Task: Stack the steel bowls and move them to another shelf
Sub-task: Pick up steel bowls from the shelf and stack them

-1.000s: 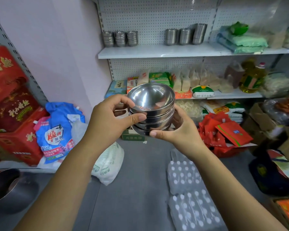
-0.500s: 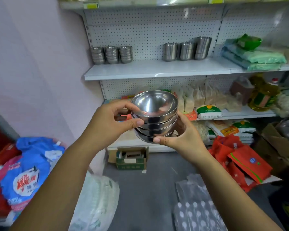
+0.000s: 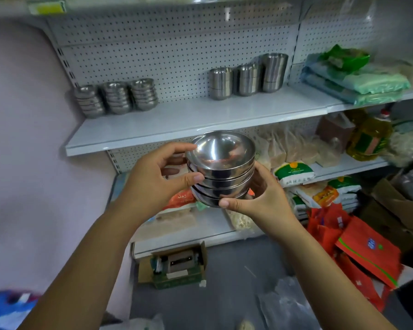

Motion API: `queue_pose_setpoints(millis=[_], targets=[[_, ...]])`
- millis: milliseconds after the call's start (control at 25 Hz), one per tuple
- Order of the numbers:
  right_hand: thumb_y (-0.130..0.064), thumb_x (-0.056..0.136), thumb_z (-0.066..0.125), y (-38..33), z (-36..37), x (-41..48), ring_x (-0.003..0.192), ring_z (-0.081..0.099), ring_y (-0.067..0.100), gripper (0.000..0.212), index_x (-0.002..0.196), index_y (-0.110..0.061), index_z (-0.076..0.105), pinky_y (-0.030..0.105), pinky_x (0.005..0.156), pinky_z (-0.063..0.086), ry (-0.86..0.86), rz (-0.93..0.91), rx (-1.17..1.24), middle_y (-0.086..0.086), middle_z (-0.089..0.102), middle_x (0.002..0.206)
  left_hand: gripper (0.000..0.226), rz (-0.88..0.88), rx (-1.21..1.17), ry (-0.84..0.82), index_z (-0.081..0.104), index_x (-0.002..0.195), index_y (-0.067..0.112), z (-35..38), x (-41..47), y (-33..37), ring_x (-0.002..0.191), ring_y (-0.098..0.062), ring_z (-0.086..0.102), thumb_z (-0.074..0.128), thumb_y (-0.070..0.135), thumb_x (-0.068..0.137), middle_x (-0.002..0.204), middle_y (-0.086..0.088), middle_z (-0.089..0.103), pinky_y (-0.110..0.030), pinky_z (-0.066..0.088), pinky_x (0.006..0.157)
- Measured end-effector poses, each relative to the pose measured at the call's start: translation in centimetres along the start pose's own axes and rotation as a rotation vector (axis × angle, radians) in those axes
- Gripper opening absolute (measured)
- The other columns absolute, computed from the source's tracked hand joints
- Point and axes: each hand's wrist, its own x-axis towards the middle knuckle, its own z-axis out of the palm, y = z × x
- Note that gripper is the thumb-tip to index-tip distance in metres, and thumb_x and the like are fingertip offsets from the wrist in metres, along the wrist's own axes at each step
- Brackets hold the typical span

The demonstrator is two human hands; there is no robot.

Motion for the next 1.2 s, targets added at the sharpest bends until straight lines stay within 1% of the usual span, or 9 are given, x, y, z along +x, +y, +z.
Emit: queue_pose_setpoints(millis=[120, 240, 360, 560, 800, 880, 1000, 1080, 1200], targets=[[-0.008, 0.059, 0.099, 2.3, -0.5, 6.2, 0.124, 0.066, 0.014, 0.091, 0.139, -0.017, 0.057, 0.032, 0.101, 0.057, -0.026, 0.007, -0.011, -0.001, 0.073, 0.127, 0.055, -0.007, -0.024, 0.011, 0.069, 0.121, 0.04, 0.2, 5.4, -3.0, 0.115, -0.015, 0.068, 0.089, 0.038, 0.069, 0.119, 0.006, 0.074, -0.043, 0.054, 0.103], [-0.014, 0.058, 0.101, 4.4, -1.0, 13.8, 0.124, 0.066, 0.012, 0.092, 0.139, -0.022, 0.057, 0.041, 0.104, 0.056, -0.075, 0.007, -0.019, -0.004, 0.073, 0.127, 0.053, -0.005, 0.012, 0.067, 0.069, 0.119, 0.035, 0.2, 11.2, -5.2, 0.115, -0.006, 0.067, 0.084, 0.037, 0.068, 0.119, 0.013, 0.073, -0.029, 0.054, 0.101], [-0.011, 0.058, 0.1, 5.4, -1.3, 21.7, 0.123, 0.065, 0.005, 0.095, 0.142, -0.023, 0.056, 0.035, 0.106, 0.055, -0.133, 0.009, -0.015, -0.009, 0.073, 0.127, 0.044, -0.016, 0.113, 0.147, 0.069, 0.111, 0.036, -0.1, 17.4, -6.6, 0.115, 0.007, 0.06, 0.081, 0.043, 0.069, 0.119, 0.024, 0.069, -0.018, 0.049, 0.098], [-0.012, 0.059, 0.1, 7.2, -2.4, 33.4, 0.125, 0.063, 0.004, 0.098, 0.144, -0.026, 0.053, 0.035, 0.105, 0.055, -0.231, -0.008, -0.021, -0.009, 0.071, 0.129, 0.037, 0.069, 0.302, 0.244, 0.071, 0.109, 0.032, -0.6, 26.5, -10.0, 0.125, 0.002, 0.052, 0.078, 0.046, 0.075, 0.136, 0.017, 0.056, -0.017, 0.043, 0.099], [-0.016, 0.059, 0.1, 12.0, 0.0, 42.8, 0.124, 0.064, 0.007, 0.095, 0.142, -0.024, 0.055, 0.039, 0.108, 0.054, -0.298, 0.046, -0.014, -0.006, 0.07, 0.13, 0.031, -0.009, 0.332, 0.247, 0.075, 0.105, 0.03, -2.4, 34.2, -15.9, 0.118, -0.001, 0.058, 0.082, 0.039, 0.076, 0.134, 0.014, 0.059, -0.016, 0.048, 0.096], [-0.016, 0.059, 0.101, 13.4, 1.2, 45.5, 0.123, 0.064, 0.005, 0.093, 0.14, -0.026, 0.056, 0.037, 0.107, 0.054, -0.3, 0.055, -0.023, -0.008, 0.07, 0.13, 0.03, -0.027, 0.314, 0.242, 0.076, 0.102, 0.03, -3.4, 36.4, -18.2, 0.116, -0.001, 0.06, 0.083, 0.038, 0.074, 0.132, 0.016, 0.06, -0.018, 0.05, 0.095], [-0.014, 0.059, 0.101, 15.6, 3.3, 49.7, 0.12, 0.064, 0.002, 0.09, 0.136, -0.03, 0.057, 0.032, 0.106, 0.055, -0.283, 0.059, -0.025, -0.011, 0.069, 0.129, 0.027, -0.027, 0.296, 0.239, 0.076, 0.1, 0.029, -5.0, 40.0, -21.9, 0.11, 0.005, 0.062, 0.086, 0.027, 0.074, 0.128, 0.02, 0.061, -0.012, 0.05, 0.089], [-0.021, 0.057, 0.102, 17.0, 4.8, 52.3, 0.12, 0.064, 0.003, 0.093, 0.137, -0.032, 0.056, 0.031, 0.104, 0.056, -0.266, 0.076, -0.041, -0.013, 0.068, 0.129, 0.028, -0.028, 0.281, 0.227, 0.074, 0.098, 0.028, -5.9, 42.5, -24.1, 0.106, 0.011, 0.061, 0.087, 0.017, 0.076, 0.123, 0.022, 0.061, -0.008, 0.048, 0.085], [-0.026, 0.056, 0.103, 18.7, 6.6, 56.3, 0.118, 0.064, 0.003, 0.094, 0.137, -0.035, 0.056, 0.03, 0.102, 0.057, -0.248, 0.076, -0.058, -0.014, 0.068, 0.128, 0.028, -0.048, 0.28, 0.167, 0.072, 0.093, 0.032, -7.7, 46.5, -27.6, 0.106, 0.017, 0.058, 0.086, 0.014, 0.078, 0.122, 0.027, 0.057, -0.007, 0.046, 0.087]])
